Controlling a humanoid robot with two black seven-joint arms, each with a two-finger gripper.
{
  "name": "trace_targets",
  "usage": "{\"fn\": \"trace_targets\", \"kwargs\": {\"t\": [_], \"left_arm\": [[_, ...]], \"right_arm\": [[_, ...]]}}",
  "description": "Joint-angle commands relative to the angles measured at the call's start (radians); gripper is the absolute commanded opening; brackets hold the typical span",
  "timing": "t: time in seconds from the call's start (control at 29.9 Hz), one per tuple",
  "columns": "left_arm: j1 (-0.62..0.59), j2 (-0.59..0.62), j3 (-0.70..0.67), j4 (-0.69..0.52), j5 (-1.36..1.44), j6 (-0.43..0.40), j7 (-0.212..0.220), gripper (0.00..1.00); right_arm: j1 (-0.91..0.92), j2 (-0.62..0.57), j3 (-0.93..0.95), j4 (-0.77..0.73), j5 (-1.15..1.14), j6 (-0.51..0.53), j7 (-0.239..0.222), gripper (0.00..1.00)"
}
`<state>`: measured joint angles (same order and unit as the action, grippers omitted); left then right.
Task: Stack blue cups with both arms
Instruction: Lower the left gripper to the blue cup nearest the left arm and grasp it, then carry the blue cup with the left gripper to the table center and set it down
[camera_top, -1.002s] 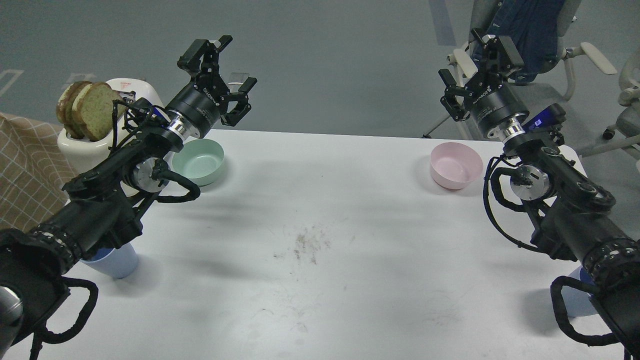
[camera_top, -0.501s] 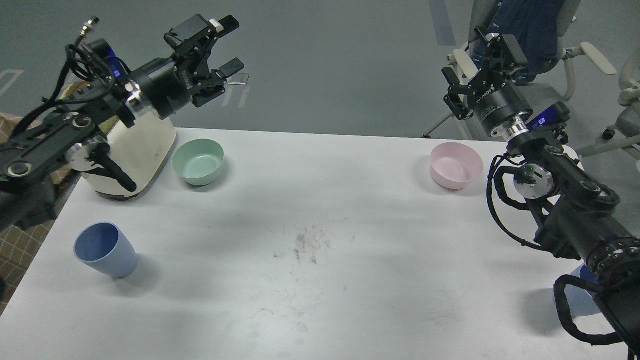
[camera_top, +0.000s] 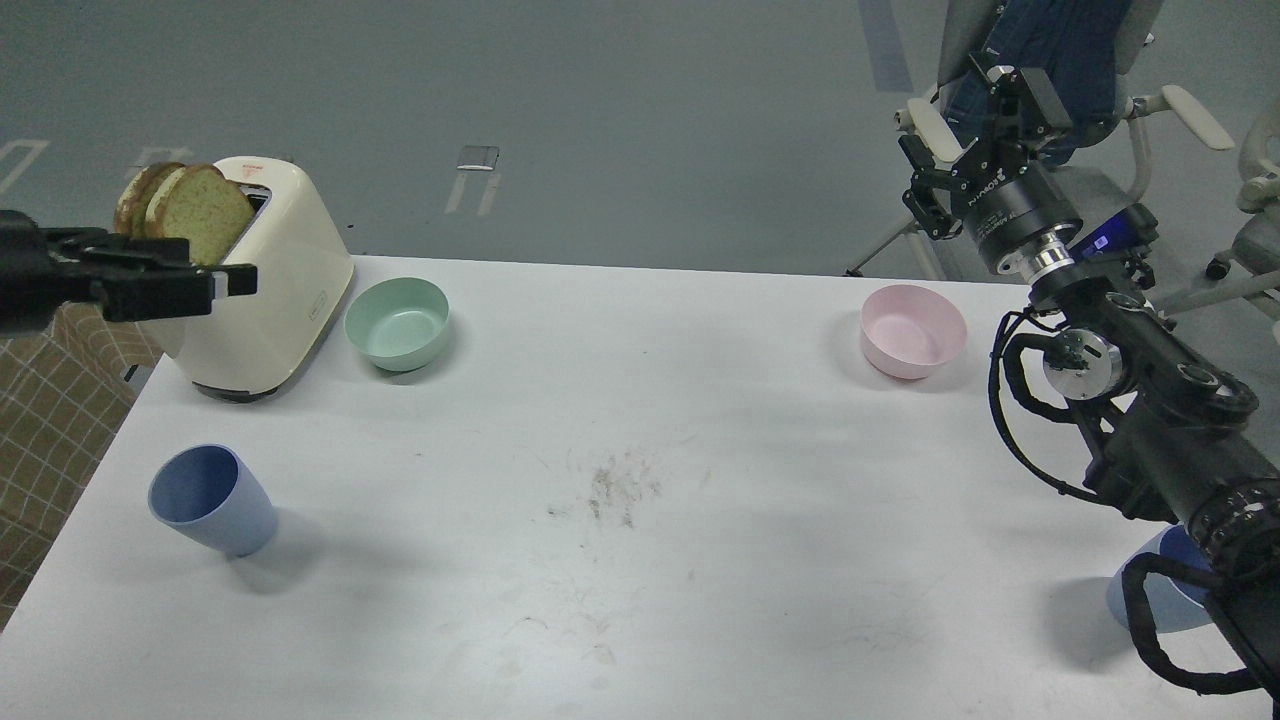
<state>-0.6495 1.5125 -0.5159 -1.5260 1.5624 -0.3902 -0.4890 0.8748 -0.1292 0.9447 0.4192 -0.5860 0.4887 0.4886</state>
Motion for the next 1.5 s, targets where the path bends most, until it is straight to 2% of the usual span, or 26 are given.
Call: {"fn": "trace_targets", "kwargs": {"t": [0.0, 0.13, 0.2, 0.47, 0.53, 0.6, 0.84, 0.94, 1.0, 1.14, 1.2, 1.27, 1.47], "left_arm": [[0.001, 0.047, 0.167, 0.007, 0.118, 0.141, 0.0, 0.96], [0.001, 0.034, 0.313, 0.049, 0.159, 0.253, 0.0, 0.96], [0.001, 0.012, 0.345, 0.061, 0.153, 0.267, 0.0, 0.96], [0.007, -0.068, 0.359, 0.115, 0.128, 0.269, 0.0, 0.94], [0.019, -0.094, 0.37, 0.136, 0.125, 0.269, 0.0, 0.92], [0.022, -0.123, 0.375, 0.174, 0.125, 0.269, 0.0, 0.84], [0.037, -0.141, 0.381, 0.207, 0.125, 0.269, 0.0, 0.77], [0.05, -0.143, 0.381, 0.207, 0.125, 0.269, 0.0, 0.68], [0.067, -0.144, 0.379, 0.21, 0.125, 0.269, 0.0, 0.51], [0.073, -0.155, 0.379, 0.222, 0.125, 0.269, 0.0, 0.45], [0.074, -0.155, 0.381, 0.224, 0.125, 0.269, 0.0, 0.3], [0.074, -0.157, 0.381, 0.225, 0.126, 0.269, 0.0, 0.0], [0.073, -0.153, 0.373, 0.225, 0.131, 0.272, 0.0, 0.0]], "right_arm": [[-0.003, 0.003, -0.001, 0.001, 0.0, 0.0, 0.0, 1.0], [-0.007, 0.003, -0.001, 0.001, 0.0, 0.0, 0.0, 1.0], [-0.007, 0.0, -0.001, 0.001, 0.0, 0.0, 0.0, 1.0], [-0.007, 0.0, -0.001, 0.001, 0.0, 0.0, 0.0, 1.0], [-0.007, 0.0, -0.001, 0.001, 0.0, 0.0, 0.0, 1.0], [-0.008, 0.0, -0.004, 0.001, 0.0, 0.0, 0.0, 1.0], [-0.011, -0.006, -0.012, 0.004, 0.0, 0.0, 0.0, 1.0], [-0.013, -0.006, -0.014, 0.004, 0.0, 0.0, 0.0, 1.0], [-0.013, -0.006, -0.014, 0.004, 0.0, 0.0, 0.0, 1.0], [-0.013, -0.006, -0.014, 0.004, 0.0, 0.0, 0.0, 1.0], [-0.013, -0.006, -0.014, 0.004, 0.0, 0.0, 0.0, 1.0], [-0.014, -0.006, -0.014, 0.004, 0.0, 0.0, 0.0, 1.0], [-0.014, -0.006, -0.015, 0.004, 0.0, 0.0, 0.0, 1.0]]}}
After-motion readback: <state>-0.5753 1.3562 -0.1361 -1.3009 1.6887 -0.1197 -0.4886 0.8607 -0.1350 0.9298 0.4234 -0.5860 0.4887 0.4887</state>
